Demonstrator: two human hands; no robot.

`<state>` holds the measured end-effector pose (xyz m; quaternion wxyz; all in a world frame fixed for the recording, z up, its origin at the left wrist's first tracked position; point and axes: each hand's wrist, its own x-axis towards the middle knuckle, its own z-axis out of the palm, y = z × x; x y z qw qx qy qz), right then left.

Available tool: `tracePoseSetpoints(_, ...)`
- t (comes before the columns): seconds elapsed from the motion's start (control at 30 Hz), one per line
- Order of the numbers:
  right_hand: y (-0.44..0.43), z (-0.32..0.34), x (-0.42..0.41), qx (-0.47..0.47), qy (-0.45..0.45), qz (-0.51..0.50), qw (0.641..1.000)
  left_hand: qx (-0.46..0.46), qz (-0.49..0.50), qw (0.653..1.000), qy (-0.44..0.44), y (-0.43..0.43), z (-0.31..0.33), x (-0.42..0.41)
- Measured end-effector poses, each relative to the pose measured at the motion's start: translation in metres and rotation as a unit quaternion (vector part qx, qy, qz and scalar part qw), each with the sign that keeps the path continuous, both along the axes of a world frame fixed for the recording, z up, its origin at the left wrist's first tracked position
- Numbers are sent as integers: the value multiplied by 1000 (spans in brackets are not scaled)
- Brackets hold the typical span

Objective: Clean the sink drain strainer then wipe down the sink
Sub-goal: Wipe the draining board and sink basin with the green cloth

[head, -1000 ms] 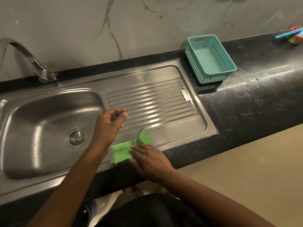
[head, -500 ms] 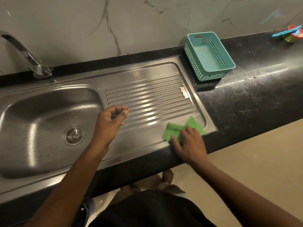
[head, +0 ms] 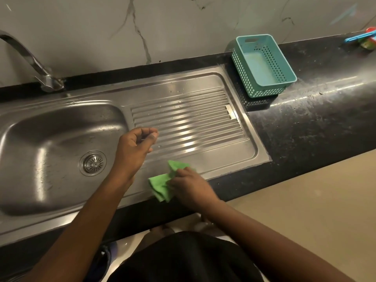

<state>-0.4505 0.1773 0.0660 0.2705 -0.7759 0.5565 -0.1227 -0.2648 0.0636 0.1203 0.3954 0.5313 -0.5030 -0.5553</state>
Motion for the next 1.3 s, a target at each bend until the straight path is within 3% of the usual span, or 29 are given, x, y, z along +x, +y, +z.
tracePoseSetpoints(0.2,9,40,-192,66,129,-128,981,8,-19,1000,-15,0,-8,-10)
tracePoseSetpoints(0.3,3,51,-239,70,201,-122,969,12,-23,999,-22,2,-16,-13)
tracePoseSetpoints(0.4,-2,39,-216,42,212,-159,963,17,-13,999,-34,3,-20,-9)
tracePoseSetpoints(0.57,7,24,-135,-7,158,-230,960,25,31,998,-45,0,-27,6)
tracePoseSetpoints(0.67,-3,22,-62,17,84,-159,984,26,42,997,-50,2,-29,4)
tracePoseSetpoints(0.83,-11,11,17,17,57,-34,998,15,58,996,-70,10,-29,-3)
tracePoseSetpoints(1.07,-7,16,-97,10,79,-20,997,31,69,994,-74,16,-38,-3)
tracePoseSetpoints(1.3,-10,31,-235,-27,203,-142,968,43,83,992,-82,25,-46,-16)
